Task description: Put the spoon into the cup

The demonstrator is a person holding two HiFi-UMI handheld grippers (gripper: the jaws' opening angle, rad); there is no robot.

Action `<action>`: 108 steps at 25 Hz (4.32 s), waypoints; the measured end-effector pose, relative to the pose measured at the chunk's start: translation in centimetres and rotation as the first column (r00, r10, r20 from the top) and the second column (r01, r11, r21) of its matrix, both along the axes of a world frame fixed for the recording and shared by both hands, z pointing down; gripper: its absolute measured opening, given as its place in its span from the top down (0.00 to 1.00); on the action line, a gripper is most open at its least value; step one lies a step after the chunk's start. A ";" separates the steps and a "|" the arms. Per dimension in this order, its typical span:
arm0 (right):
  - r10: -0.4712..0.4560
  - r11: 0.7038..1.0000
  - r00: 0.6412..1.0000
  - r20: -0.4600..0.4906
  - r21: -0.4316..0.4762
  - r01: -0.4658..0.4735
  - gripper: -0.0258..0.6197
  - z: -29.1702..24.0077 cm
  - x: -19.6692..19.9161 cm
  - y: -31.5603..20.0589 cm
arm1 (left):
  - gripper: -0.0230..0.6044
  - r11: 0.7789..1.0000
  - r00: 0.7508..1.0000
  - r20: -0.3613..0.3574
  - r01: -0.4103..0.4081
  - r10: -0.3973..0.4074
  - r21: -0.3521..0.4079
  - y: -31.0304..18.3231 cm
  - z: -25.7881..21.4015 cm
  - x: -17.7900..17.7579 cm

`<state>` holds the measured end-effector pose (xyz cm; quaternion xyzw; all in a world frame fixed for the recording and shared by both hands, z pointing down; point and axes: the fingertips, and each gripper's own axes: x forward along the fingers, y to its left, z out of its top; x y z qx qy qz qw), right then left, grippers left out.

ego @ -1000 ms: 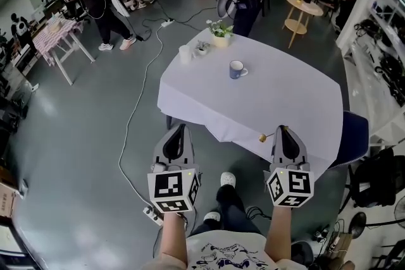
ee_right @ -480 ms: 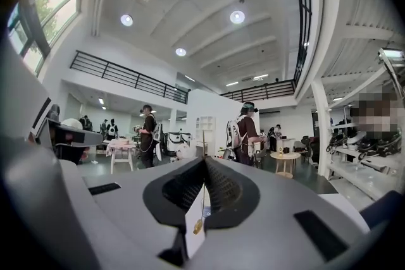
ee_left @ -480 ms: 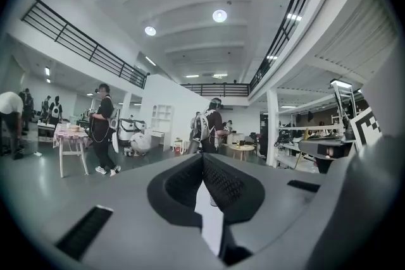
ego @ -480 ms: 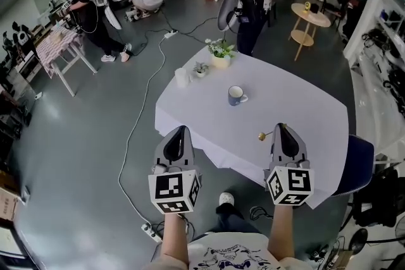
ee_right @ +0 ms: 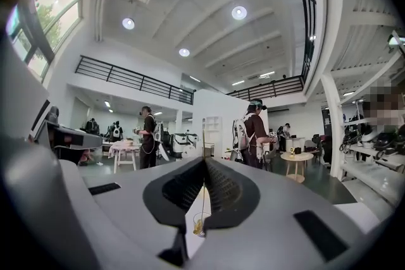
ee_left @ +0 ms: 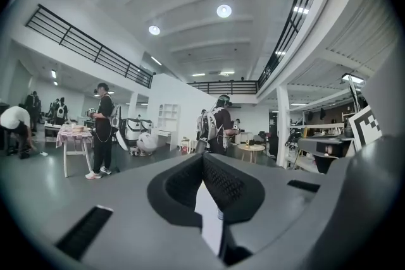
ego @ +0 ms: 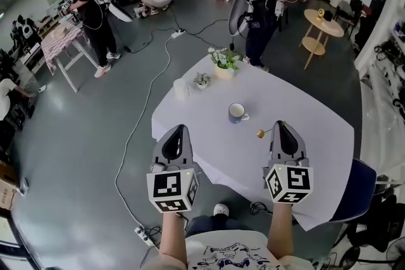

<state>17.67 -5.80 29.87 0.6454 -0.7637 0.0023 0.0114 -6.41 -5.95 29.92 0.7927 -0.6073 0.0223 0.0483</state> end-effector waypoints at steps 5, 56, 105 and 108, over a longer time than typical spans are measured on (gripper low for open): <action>-0.028 0.999 0.999 0.014 -0.017 0.029 0.94 0.9 0.5 -3.4 | 0.94 0.999 1.000 0.011 0.023 -0.022 -0.026 -2.7 0.9 0.6; 0.067 0.912 0.989 0.135 -0.409 -0.006 0.93 20.4 0.0 -33.8 | 0.94 0.893 0.964 -0.013 -0.252 0.267 -0.374 -38.6 19.0 6.0; 0.079 0.923 0.987 0.137 -0.384 -0.021 0.70 22.7 1.6 -33.3 | 0.94 0.903 0.989 -0.020 -0.145 0.149 -0.404 -35.0 21.4 4.9; 0.071 0.946 0.988 0.138 -0.324 -0.023 0.72 19.6 1.6 -33.3 | 0.94 0.922 0.989 -0.021 -0.142 0.144 -0.361 -35.0 19.0 4.9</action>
